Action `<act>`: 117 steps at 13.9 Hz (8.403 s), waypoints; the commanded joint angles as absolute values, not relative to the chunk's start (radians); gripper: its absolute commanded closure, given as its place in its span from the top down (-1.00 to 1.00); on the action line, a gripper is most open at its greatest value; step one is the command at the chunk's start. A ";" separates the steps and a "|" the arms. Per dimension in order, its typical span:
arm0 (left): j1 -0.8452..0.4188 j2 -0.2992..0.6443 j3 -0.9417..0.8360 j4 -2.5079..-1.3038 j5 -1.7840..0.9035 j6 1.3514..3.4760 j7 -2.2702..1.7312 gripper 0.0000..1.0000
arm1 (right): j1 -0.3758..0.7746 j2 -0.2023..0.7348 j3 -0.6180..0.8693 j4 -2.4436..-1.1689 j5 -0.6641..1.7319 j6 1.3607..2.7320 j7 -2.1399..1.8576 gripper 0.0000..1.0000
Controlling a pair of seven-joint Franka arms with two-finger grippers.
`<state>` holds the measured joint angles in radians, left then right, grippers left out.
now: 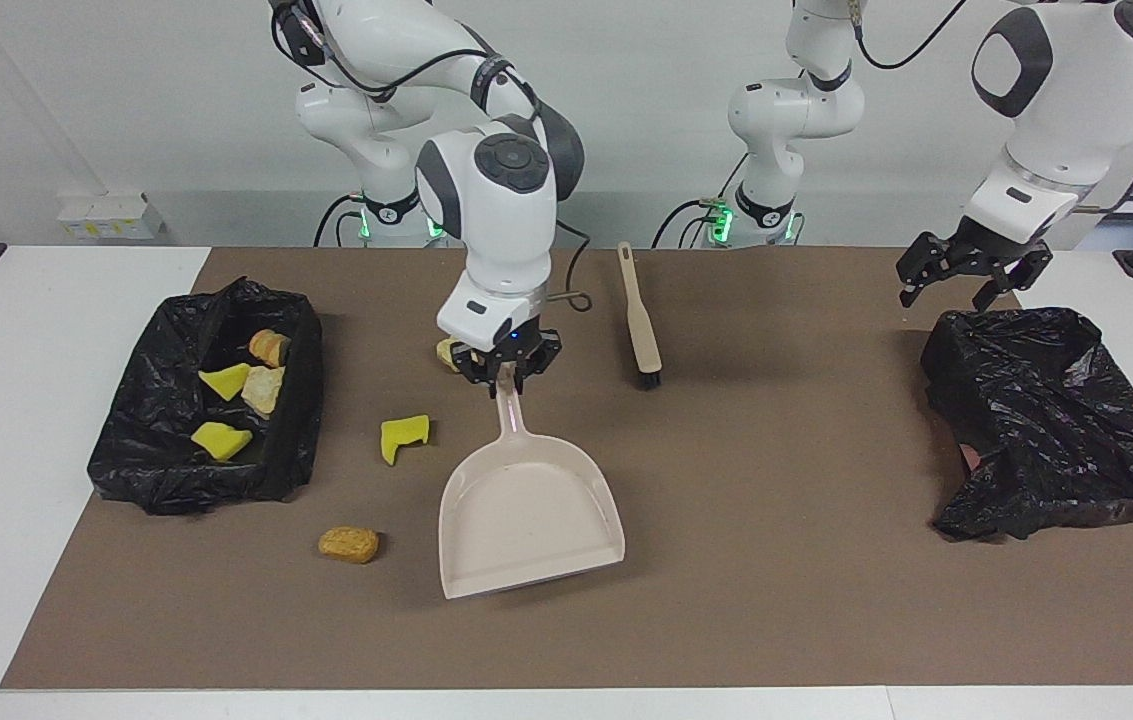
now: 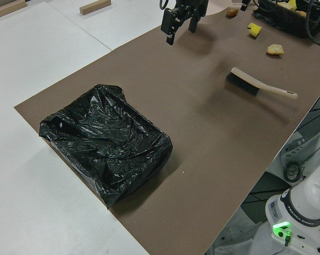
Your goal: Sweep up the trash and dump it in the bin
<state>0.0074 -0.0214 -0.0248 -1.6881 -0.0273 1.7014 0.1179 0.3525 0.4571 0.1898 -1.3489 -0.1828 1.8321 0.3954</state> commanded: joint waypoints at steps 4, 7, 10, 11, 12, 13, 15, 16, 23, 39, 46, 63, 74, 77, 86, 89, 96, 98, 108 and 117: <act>0.009 -0.046 -0.026 -1.717 -0.011 1.713 0.115 1.00 | 0.492 0.721 0.186 -1.072 -0.161 1.888 0.650 -1.00; 0.008 -0.046 -0.026 -1.717 -0.011 1.713 0.115 1.00 | 0.552 0.762 0.181 -1.060 -0.161 1.925 0.678 -1.00; 0.009 -0.046 -0.026 -1.717 -0.011 1.713 0.115 1.00 | 0.571 0.787 0.190 -1.062 -0.160 1.956 0.692 -1.00; 0.009 -0.046 -0.026 -1.717 -0.011 1.713 0.115 1.00 | 0.584 0.785 0.184 -1.063 -0.160 1.953 0.695 -1.00; 0.009 -0.046 -0.026 -1.717 -0.011 1.713 0.115 1.00 | 0.583 0.787 0.186 -1.065 -0.160 1.957 0.701 -1.00; 0.009 -0.046 -0.026 -1.717 -0.011 1.712 0.118 1.00 | 0.583 0.784 0.186 -1.066 -0.158 1.954 0.703 -0.99; -0.005 -0.048 -0.026 -1.715 -0.011 1.715 0.118 1.00 | 0.577 0.782 0.184 -1.074 -0.137 1.953 0.712 -0.53; -0.008 -0.048 -0.028 -1.715 -0.011 1.715 0.118 1.00 | 0.577 0.779 0.184 -1.075 -0.135 1.951 0.713 -0.47; -0.011 -0.046 -0.037 -1.727 -0.025 1.730 0.112 1.00 | 0.560 0.665 0.186 -1.118 -0.054 1.852 0.715 0.37; -0.411 0.231 -0.035 -1.772 -0.023 2.167 -0.484 1.00 | 0.744 0.129 0.187 -2.015 0.137 2.095 0.762 0.80; -0.503 0.285 -0.032 -1.887 -0.014 2.327 -0.500 1.00 | 0.787 0.137 0.189 -2.135 0.176 2.246 0.782 0.62; -0.428 0.270 -0.026 -1.856 -0.006 2.281 -0.381 -1.00 | 0.772 -0.056 0.181 -2.181 0.071 1.938 1.233 -1.00; -0.233 0.199 -0.025 -1.766 -0.020 1.988 0.358 -1.00 | 0.549 -0.233 0.186 -2.466 0.031 1.810 1.281 -1.00; -0.239 0.203 -0.026 -1.759 -0.006 1.982 0.486 -1.00 | 0.503 -0.262 0.186 -2.545 0.063 1.902 1.149 -1.00; -0.281 0.069 -0.032 -2.006 -0.008 2.005 0.923 -1.00 | 0.403 0.041 0.186 -2.312 0.242 2.152 0.868 -1.00; -0.351 0.028 -0.032 -2.101 -0.008 2.048 0.954 -1.00 | 0.396 0.058 0.186 -2.309 0.279 2.177 0.790 -1.00; -0.468 0.040 -0.032 -2.187 0.026 2.201 0.948 -1.00 | 0.481 0.084 0.193 -2.284 0.342 2.175 0.533 -1.00; -0.476 0.041 -0.032 -2.187 0.026 2.206 0.946 -1.00 | 0.553 0.066 0.195 -2.281 0.341 2.166 0.444 -1.00; -0.453 0.048 -0.034 -2.187 0.025 2.230 0.922 -1.00 | 0.376 0.143 0.183 -2.005 -0.031 1.910 0.511 -1.00; -0.468 0.044 -0.034 -2.187 0.025 2.206 0.783 -1.00 | 0.022 0.419 0.186 -1.574 -0.323 1.734 0.166 -1.00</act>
<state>-0.4536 0.0637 -0.0427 -2.1660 0.0141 2.1966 0.8648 0.0554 0.3465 0.1688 -1.6939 -0.2751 1.8008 0.2353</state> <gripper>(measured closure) 0.687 0.736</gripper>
